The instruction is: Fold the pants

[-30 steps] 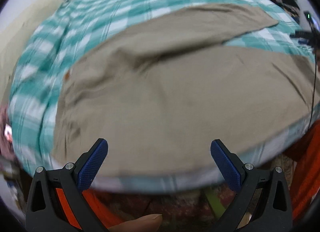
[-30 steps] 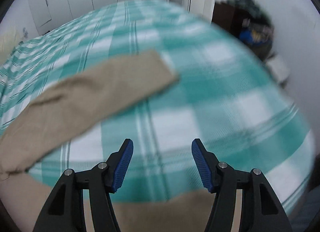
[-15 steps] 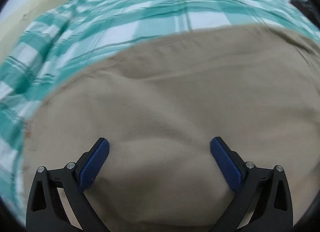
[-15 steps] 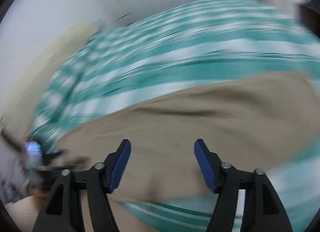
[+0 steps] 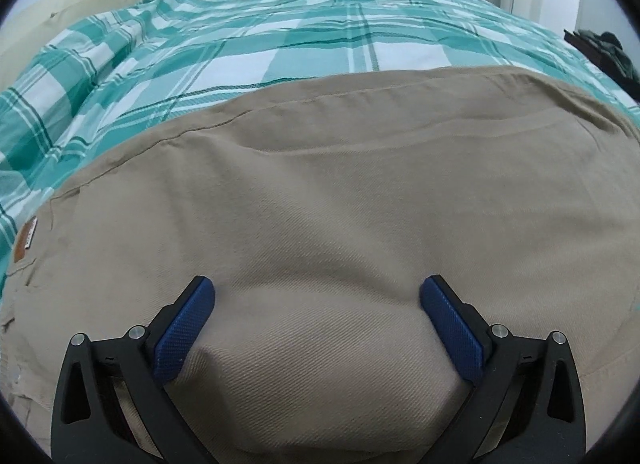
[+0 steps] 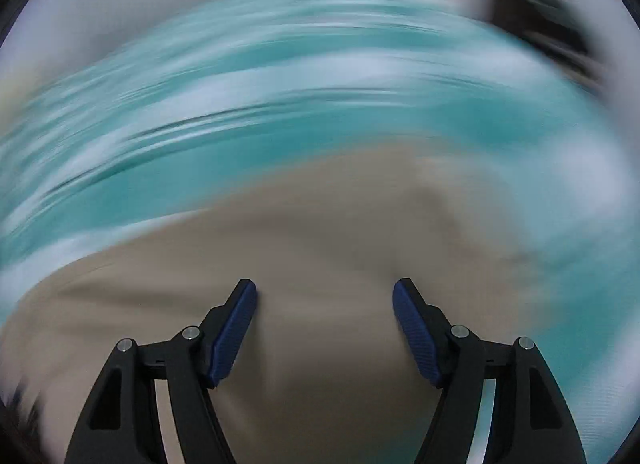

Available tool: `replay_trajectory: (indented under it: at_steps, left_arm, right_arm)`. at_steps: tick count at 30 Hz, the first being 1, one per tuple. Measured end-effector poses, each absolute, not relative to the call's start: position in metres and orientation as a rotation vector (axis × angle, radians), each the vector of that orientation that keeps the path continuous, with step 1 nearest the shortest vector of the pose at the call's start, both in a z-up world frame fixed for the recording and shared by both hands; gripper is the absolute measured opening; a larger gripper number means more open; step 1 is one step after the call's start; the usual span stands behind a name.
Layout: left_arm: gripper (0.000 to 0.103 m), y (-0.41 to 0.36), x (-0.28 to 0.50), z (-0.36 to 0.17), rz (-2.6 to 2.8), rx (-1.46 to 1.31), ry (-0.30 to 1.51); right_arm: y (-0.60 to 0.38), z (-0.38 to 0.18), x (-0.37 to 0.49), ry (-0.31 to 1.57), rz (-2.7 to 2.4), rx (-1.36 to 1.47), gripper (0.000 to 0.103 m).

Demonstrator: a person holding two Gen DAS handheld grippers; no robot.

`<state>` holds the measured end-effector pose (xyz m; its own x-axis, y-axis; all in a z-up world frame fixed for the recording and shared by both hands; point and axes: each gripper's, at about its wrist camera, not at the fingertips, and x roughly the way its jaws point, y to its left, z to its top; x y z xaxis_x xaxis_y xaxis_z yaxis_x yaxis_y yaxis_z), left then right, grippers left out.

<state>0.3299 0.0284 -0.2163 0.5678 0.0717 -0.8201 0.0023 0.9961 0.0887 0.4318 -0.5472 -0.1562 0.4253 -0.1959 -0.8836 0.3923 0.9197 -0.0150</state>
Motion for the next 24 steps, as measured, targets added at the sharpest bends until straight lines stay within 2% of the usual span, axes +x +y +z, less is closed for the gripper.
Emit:
replay_trajectory:
  at_steps: [4, 8, 11, 14, 17, 20, 22, 24]
  left_arm:
    - [0.102, 0.029, 0.331, -0.216, 0.044, 0.084, 0.965]
    - [0.101, 0.023, 0.328, -0.194, 0.077, 0.113, 1.016]
    - [0.102, 0.017, 0.296, -0.161, -0.032, 0.081, 1.003]
    - [0.102, -0.006, 0.248, -0.144, -0.186, 0.121, 1.026]
    - [0.102, -0.023, 0.198, -0.156, -0.267, 0.27, 1.102]
    - [0.102, -0.014, 0.154, -0.177, -0.214, 0.433, 1.129]
    - [0.102, 0.015, 0.137, -0.174, -0.157, 0.347, 1.117]
    - [0.102, 0.037, 0.132, -0.168, -0.098, 0.25, 1.131]
  right_arm:
    - [-0.605, -0.122, 0.351, 0.989, -0.502, 0.196, 0.072]
    - [-0.552, -0.094, 0.256, 0.933, -0.257, 0.225, 0.075]
    - [-0.494, -0.086, 0.191, 0.928, 0.027, 0.288, 0.081]
    - [-0.42, -0.109, 0.143, 1.005, 0.252, 0.28, 0.081]
    - [-0.392, -0.137, 0.112, 1.114, 0.278, 0.28, 0.08]
    - [-0.438, -0.146, 0.095, 1.121, 0.064, 0.277, 0.079]
    - [-0.493, -0.145, 0.085, 1.096, -0.136, 0.335, 0.077]
    - [-0.544, -0.139, 0.064, 1.023, -0.261, 0.516, 0.074]
